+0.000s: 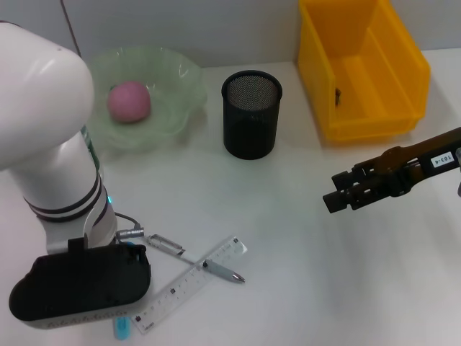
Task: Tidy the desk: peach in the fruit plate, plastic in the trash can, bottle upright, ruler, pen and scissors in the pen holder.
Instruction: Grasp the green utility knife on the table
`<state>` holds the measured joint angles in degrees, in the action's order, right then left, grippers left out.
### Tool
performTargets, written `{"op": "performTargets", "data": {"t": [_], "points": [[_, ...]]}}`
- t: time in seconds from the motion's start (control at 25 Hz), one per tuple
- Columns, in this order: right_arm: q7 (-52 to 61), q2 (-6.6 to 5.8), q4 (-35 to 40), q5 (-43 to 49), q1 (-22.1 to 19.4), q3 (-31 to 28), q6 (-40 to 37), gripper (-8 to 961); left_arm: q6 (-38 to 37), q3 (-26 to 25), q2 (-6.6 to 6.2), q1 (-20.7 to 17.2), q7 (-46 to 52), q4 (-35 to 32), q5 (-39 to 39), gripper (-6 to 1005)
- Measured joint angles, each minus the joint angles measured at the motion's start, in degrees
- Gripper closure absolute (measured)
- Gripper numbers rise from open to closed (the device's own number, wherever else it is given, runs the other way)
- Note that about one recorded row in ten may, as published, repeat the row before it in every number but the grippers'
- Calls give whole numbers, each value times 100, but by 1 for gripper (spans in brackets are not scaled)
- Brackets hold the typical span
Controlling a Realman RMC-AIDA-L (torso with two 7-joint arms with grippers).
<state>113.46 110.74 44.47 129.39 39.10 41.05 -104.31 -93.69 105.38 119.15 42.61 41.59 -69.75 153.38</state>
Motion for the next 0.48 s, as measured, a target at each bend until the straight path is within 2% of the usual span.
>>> {"op": "performTargets", "data": {"t": [0.48], "points": [[0, 0, 10, 0, 1, 0, 1, 123, 53, -38, 3, 121, -11, 170, -38, 368]]}}
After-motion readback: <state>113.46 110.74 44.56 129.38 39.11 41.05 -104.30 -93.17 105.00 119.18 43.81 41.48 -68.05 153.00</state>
